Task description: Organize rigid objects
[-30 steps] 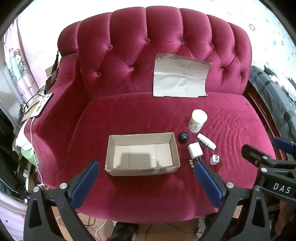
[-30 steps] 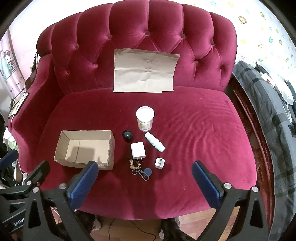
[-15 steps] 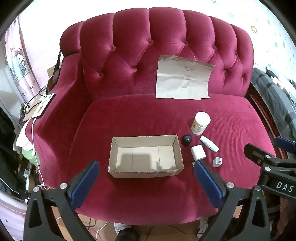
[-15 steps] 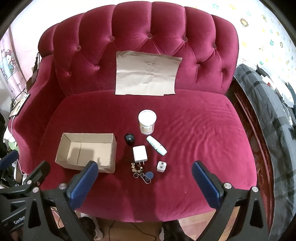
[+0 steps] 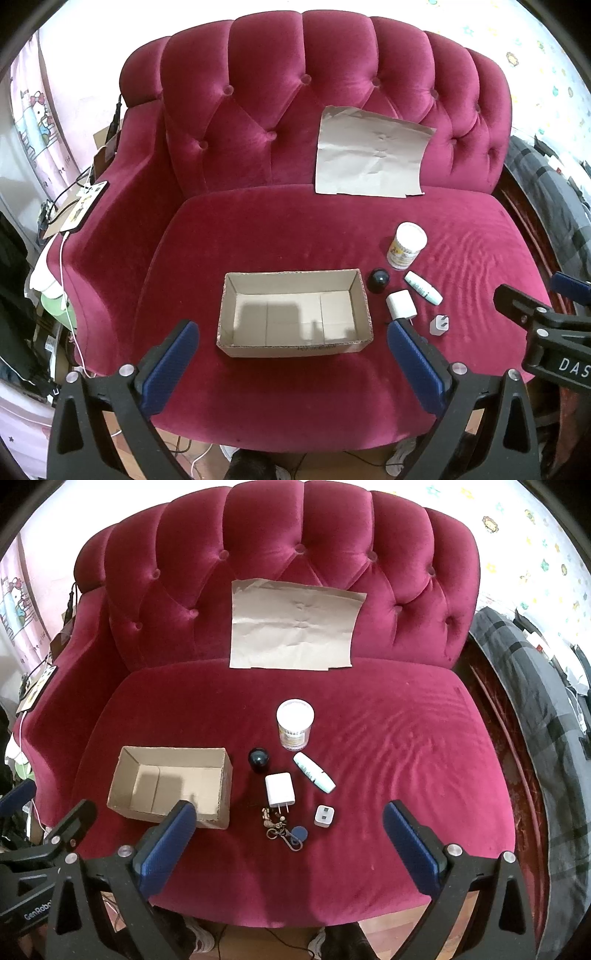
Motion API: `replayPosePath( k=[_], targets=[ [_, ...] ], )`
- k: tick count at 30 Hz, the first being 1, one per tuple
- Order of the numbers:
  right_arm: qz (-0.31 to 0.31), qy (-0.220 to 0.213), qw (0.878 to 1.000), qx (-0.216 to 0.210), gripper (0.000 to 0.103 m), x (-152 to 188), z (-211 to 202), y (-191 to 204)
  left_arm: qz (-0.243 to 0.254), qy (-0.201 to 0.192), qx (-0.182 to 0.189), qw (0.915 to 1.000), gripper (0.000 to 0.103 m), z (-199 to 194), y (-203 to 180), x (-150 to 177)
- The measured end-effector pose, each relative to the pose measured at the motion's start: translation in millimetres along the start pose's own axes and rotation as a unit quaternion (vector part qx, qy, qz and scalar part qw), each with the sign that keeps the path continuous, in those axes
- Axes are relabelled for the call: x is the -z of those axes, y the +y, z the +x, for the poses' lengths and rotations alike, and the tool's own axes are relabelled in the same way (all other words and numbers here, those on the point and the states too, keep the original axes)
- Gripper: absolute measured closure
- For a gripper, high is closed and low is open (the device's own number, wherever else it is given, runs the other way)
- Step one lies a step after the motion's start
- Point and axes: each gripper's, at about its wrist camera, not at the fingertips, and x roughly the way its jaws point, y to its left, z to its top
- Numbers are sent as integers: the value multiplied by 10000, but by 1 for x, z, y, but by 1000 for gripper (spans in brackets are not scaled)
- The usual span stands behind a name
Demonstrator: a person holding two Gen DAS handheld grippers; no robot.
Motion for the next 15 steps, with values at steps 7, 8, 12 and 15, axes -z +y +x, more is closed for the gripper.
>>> replayPosePath(
  k=[7, 8, 12, 15],
  targets=[
    [3, -25, 10000, 14, 0, -5, 2, -1, 4, -50, -13, 10000, 0, -1, 1, -2],
    [15, -22, 10000, -1, 0, -5, 2, -1, -3, -58, -10, 10000, 0, 0, 1, -2],
    [-3, -51, 10000, 17, 0, -7, 1, -2, 10, -70, -4, 10000, 0, 2, 2, -4],
    [5, -63, 10000, 23, 0, -8, 3, -2, 40, -83, 10, 10000, 0, 6, 4, -7]
  ],
)
